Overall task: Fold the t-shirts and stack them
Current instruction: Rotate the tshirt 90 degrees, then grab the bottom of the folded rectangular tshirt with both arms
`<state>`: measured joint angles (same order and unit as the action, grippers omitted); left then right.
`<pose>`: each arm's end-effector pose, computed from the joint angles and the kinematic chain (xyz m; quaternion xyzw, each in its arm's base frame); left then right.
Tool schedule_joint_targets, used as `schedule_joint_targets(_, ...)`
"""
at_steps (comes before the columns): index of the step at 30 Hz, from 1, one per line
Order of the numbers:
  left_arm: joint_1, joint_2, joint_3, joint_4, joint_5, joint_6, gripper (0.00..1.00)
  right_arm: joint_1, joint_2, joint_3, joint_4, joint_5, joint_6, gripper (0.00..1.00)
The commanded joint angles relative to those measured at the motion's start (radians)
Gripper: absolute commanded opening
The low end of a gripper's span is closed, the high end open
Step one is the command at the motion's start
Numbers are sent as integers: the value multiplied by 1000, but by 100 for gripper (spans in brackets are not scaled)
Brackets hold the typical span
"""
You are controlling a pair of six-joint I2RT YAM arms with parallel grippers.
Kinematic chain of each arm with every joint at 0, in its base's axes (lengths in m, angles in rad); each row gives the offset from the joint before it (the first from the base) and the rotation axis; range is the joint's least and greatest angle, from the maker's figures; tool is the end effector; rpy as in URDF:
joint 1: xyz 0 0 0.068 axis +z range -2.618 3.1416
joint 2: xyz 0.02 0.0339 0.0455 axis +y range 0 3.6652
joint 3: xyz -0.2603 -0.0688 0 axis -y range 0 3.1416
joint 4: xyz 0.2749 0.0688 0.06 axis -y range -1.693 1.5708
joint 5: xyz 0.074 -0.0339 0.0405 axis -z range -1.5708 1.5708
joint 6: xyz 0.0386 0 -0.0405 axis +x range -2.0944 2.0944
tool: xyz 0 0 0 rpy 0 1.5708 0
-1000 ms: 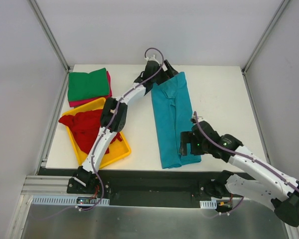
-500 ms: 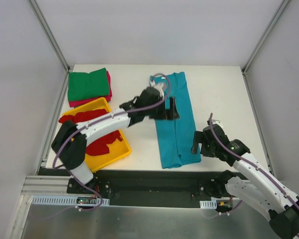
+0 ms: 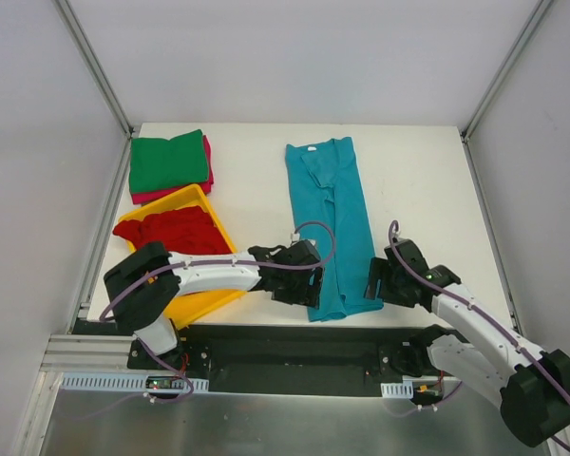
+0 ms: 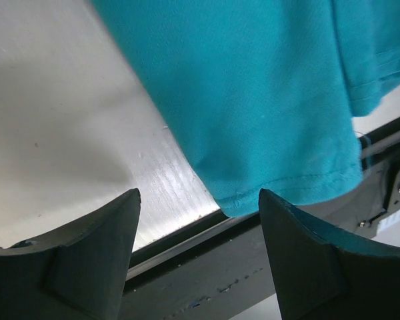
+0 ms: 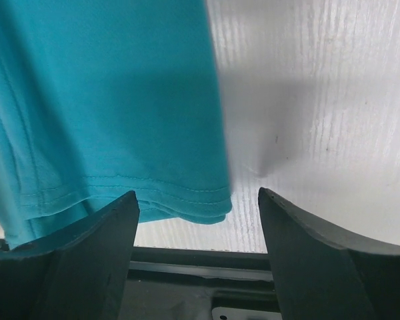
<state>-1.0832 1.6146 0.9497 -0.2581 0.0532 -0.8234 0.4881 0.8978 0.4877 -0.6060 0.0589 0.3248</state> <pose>0.1634 -0.3125 0.1614 0.1312 0.9386 -0.2740 0.1636 0.1716 0.0885 0.1668 -0.0704 0.9588 0.0822 0.2626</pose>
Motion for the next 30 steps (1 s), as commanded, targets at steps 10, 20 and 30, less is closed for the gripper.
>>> schedule_joint_targets(10, -87, 119, 61, -9, -24, -80, 60, -49, -46, -93, 69, -48, 2, 66)
schedule_joint_targets(20, -110, 182, 132, -96, -47, -100, 24, -52, -50, -112, 104, -106, 7, 45)
schedule_joint_targets(30, -110, 127, 129, -162, -131, -122, 0, -51, -137, -144, 86, -126, 6, 4)
